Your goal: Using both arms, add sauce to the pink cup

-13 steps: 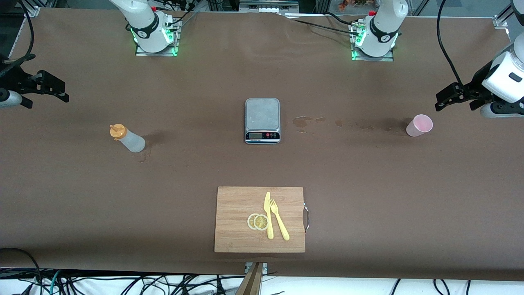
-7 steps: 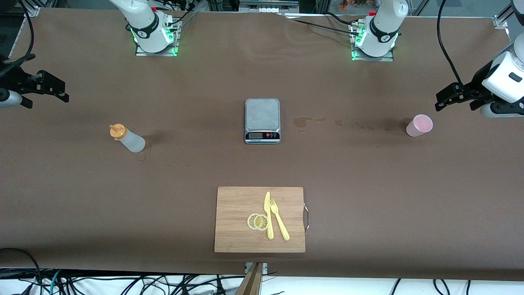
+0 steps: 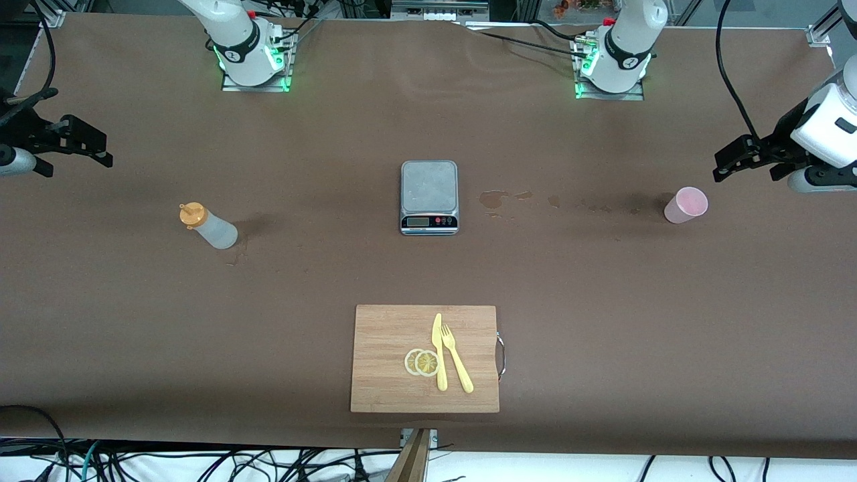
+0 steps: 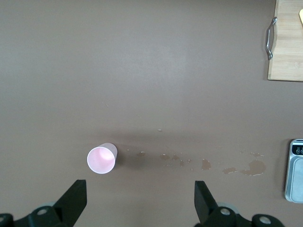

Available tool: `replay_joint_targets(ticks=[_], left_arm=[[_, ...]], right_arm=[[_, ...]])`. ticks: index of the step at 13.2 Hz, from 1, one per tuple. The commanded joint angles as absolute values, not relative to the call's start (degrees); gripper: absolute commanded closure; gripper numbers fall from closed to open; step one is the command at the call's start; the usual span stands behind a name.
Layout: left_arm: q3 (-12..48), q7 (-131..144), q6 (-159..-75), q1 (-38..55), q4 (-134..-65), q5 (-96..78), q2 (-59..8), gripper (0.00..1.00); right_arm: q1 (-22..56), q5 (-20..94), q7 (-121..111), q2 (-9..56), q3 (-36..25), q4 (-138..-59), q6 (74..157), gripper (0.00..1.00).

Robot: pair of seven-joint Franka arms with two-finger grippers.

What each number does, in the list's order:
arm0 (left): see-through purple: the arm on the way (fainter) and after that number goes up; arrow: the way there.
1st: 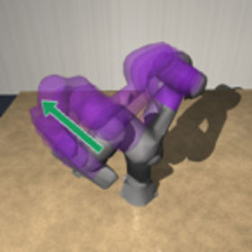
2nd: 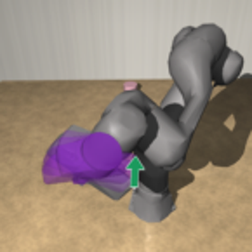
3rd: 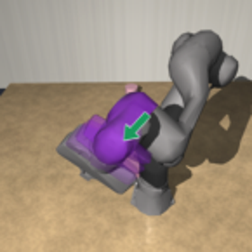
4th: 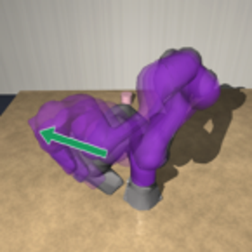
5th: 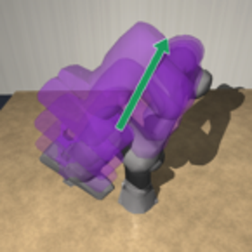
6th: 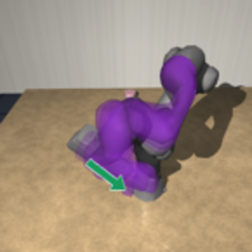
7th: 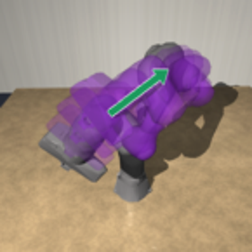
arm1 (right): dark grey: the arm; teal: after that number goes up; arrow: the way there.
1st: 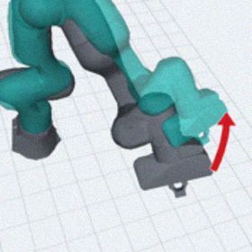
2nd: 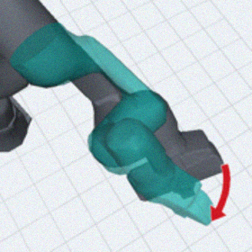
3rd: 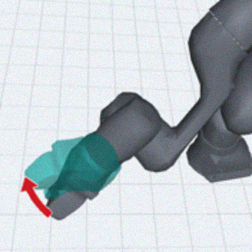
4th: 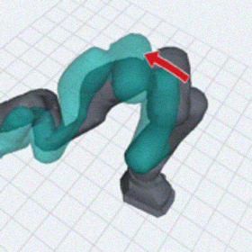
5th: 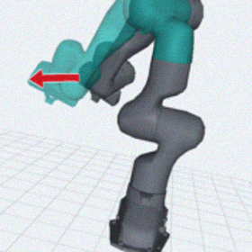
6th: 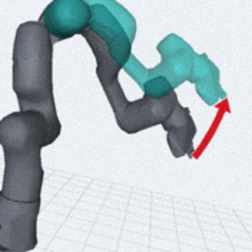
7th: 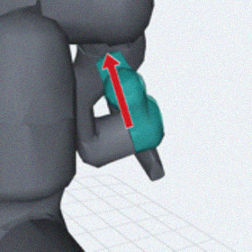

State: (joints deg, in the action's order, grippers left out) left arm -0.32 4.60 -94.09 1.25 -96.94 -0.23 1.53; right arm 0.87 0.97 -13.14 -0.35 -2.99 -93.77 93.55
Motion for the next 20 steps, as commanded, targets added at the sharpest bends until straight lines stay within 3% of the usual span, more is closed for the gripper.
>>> replay_joint_targets(ticks=[1,12,20], left_arm=[[0.09,3.69,-91.49,0.88,-94.13,0.88,0.26,0.00],[-0.18,3.08,-89.91,-3.50,-95.36,0.79,-0.96,0.00],[-0.18,-10.18,-97.01,-12.47,-101.41,0.18,-1.32,0.00]], right_arm=[[0.70,1.58,-12.92,0.00,-2.99,-92.64,93.25,0.00],[0.70,1.58,-12.92,0.00,-2.99,-92.64,93.25,0.00],[0.70,1.58,-12.92,0.00,-2.99,-92.64,93.25,0.00]])
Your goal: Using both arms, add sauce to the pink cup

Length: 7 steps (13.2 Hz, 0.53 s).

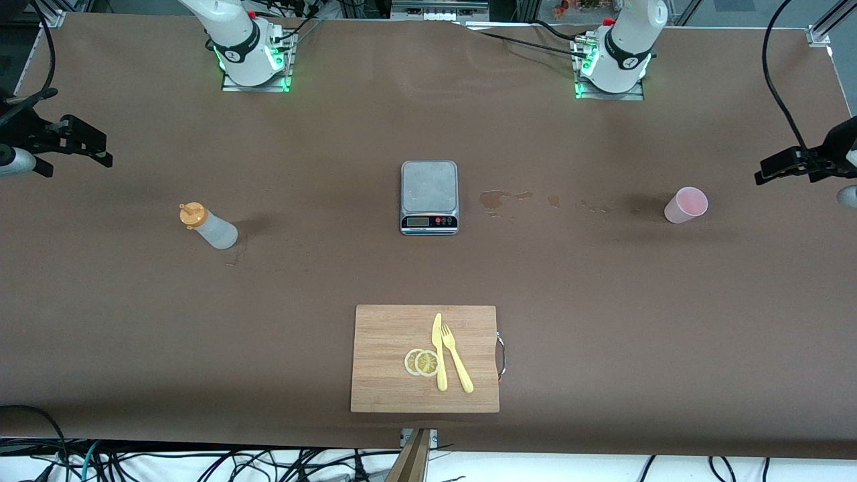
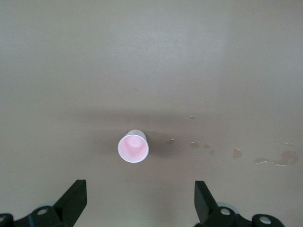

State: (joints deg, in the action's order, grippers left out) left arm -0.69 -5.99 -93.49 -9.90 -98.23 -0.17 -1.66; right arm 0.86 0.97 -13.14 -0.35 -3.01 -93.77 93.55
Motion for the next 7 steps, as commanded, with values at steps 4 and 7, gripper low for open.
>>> replay_joint_targets(ticks=[4,7], left_arm=[[-0.18,-12.73,-101.51,-17.57,-106.43,-0.26,-3.94,0.00],[-0.18,-19.59,-106.51,-19.68,-110.28,-0.26,-7.02,0.00]], right_arm=[[0.70,1.58,-12.92,0.00,-2.99,-92.72,93.25,0.00],[0.70,1.58,-12.92,0.00,-2.99,-92.72,93.25,0.00]])
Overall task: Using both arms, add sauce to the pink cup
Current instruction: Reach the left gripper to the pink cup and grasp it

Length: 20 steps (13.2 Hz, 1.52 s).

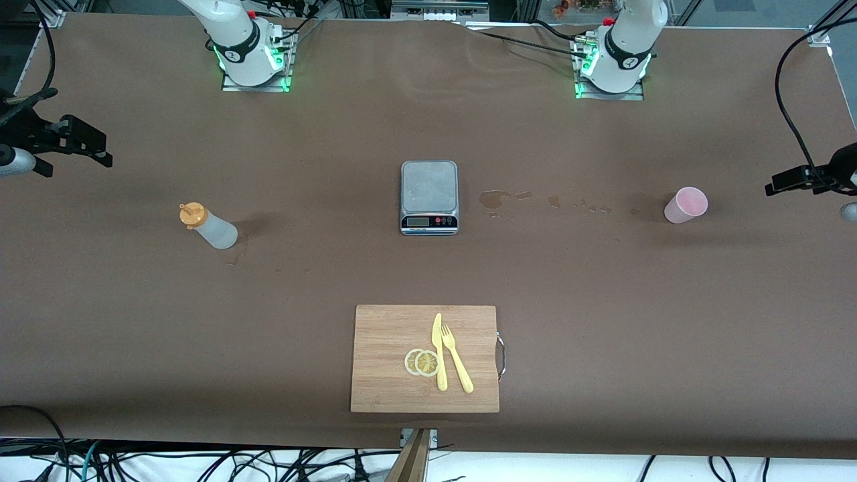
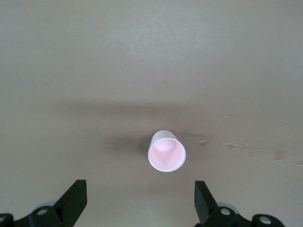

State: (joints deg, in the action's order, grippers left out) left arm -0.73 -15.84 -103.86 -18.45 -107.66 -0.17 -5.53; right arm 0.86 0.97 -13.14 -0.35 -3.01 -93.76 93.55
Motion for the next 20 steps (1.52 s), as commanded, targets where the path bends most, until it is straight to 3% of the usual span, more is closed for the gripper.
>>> replay_joint_targets(ticks=[1,4,8,14,16,18,20], left_arm=[[-0.26,-19.60,-106.70,-20.04,-111.96,-0.26,-8.34,0.00],[-0.09,-22.57,-111.60,-23.11,-119.24,-0.26,-6.69,0.00],[0.17,-22.59,-125.13,-25.22,-129.88,-2.97,-6.15,0.00],[3.07,-23.47,-134.53,-24.96,-134.11,-7.99,-10.45,0.01],[3.08,-23.47,-136.67,-25.05,-134.73,-8.00,-11.95,0.05],[3.08,-23.47,-136.76,-25.13,-134.82,-8.35,-13.52,0.24],[3.16,-23.47,-136.76,-25.05,-134.74,-8.35,-14.15,0.61]], right_arm=[[0.70,1.58,-12.92,-0.09,-2.99,-92.72,93.25,0.00],[0.70,1.58,-12.92,0.00,-2.99,-92.64,93.25,0.00],[0.70,1.58,-12.92,-0.09,-2.99,-92.72,93.25,0.00],[0.70,1.58,-12.92,0.00,-2.99,-92.72,93.25,0.00],[0.70,1.58,-13.01,0.00,-2.99,-92.72,93.25,0.00],[0.70,1.58,-13.01,0.00,-2.99,-92.72,93.25,0.00],[0.70,1.58,-13.01,0.00,-3.08,-92.72,93.25,0.00]])
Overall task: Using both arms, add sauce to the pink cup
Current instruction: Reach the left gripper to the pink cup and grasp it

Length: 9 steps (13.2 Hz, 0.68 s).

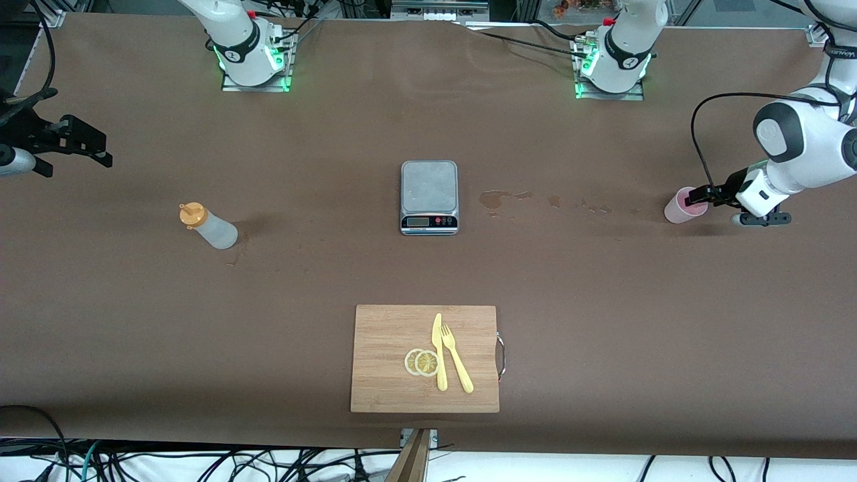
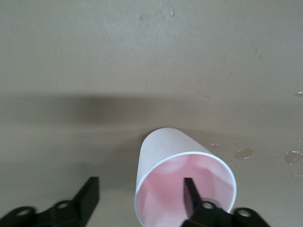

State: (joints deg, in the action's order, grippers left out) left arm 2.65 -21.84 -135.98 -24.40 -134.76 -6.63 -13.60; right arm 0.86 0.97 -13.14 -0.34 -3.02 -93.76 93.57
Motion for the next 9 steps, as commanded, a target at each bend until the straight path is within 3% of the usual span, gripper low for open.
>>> replay_joint_targets(ticks=[1,2,3,7,9], left_arm=[[3.25,-23.55,-136.76,-24.96,-134.74,-8.26,-14.06,0.76],[3.69,-23.55,-136.67,-24.96,-134.74,-8.09,-14.06,0.96],[4.04,-23.64,-136.32,-24.96,-134.48,-7.65,-13.89,1.00],[4.48,-23.29,-135.27,-24.70,-133.08,-7.30,-13.54,1.00],[5.80,-22.77,-126.09,-24.61,-126.78,-7.38,-13.54,1.00]], right_arm=[[0.70,1.58,-13.09,0.00,-3.16,-92.72,93.25,0.00],[0.70,1.58,-13.10,0.00,-3.16,-92.72,93.25,0.00],[0.70,1.58,-13.10,0.00,-3.16,-92.72,93.25,0.00],[0.70,1.58,-13.10,0.00,-3.25,-92.72,93.25,0.00],[0.70,1.58,-13.10,0.00,-3.25,-92.72,93.25,0.00]])
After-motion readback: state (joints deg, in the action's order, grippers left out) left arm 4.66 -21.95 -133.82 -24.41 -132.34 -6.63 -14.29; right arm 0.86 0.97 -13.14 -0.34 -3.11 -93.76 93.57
